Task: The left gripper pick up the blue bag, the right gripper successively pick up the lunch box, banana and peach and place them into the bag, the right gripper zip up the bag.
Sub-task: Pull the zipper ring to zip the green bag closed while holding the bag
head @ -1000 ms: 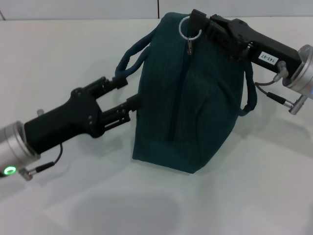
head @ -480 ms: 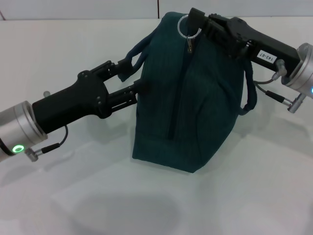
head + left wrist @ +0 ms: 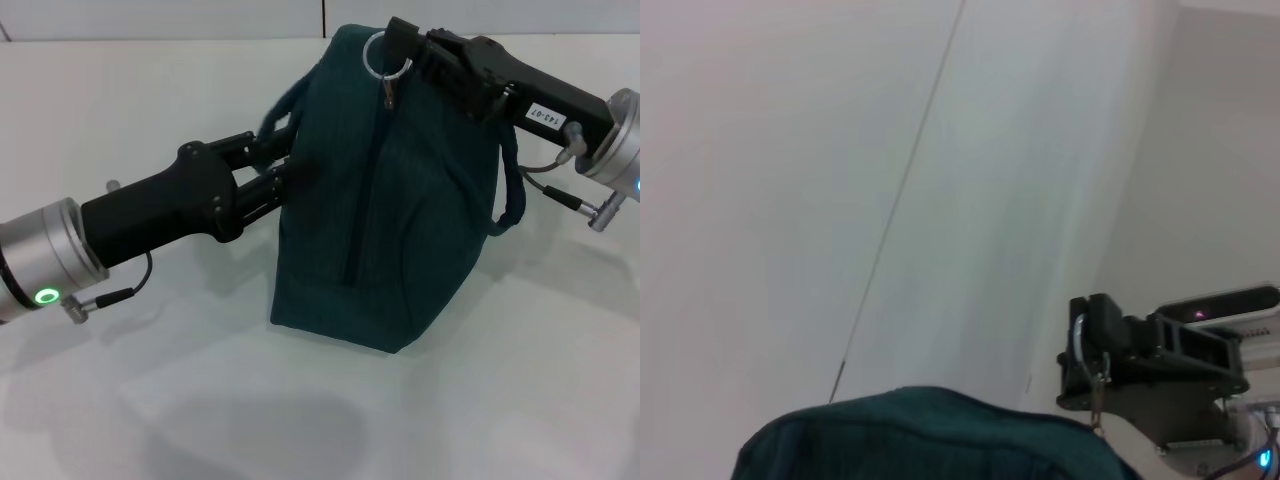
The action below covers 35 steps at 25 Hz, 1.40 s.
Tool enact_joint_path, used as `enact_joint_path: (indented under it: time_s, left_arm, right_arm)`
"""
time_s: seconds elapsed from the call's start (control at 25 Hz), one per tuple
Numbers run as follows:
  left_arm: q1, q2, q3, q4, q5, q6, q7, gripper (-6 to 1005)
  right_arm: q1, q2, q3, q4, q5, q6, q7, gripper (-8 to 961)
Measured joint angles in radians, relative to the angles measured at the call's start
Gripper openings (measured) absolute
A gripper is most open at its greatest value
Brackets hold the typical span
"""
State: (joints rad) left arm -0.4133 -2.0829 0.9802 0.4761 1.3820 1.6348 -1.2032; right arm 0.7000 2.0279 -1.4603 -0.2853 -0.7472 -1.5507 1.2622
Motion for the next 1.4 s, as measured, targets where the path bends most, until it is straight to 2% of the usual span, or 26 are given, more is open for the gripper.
enact_joint_path:
  time_s: [0.36, 0.48, 0.68, 1.4]
  left_arm:
    - [-0.029, 0.002, 0.022, -0.002, 0.018, 0.005, 0.017, 356]
    - [-0.033, 0.002, 0.025, 0.0, 0.027, 0.005, 0.014, 128]
    - [-0.036, 0.004, 0.027, 0.001, 0.037, 0.018, 0.013, 70]
    - [-0.041, 0.007, 0.027, 0.001, 0.055, 0.056, 0.01, 57]
  right_arm:
    - [0.002, 0.0, -0.002, 0.0, 0.0, 0.0, 0.001, 37]
    - [0.002, 0.0, 0.0, 0.0, 0.0, 0.0, 0.003, 37]
    - [0.003, 0.0, 0.0, 0.0, 0.001, -0.001, 0.004, 38]
    - [0.0, 0.0, 0.003, 0.0, 0.014, -0.001, 0.003, 40]
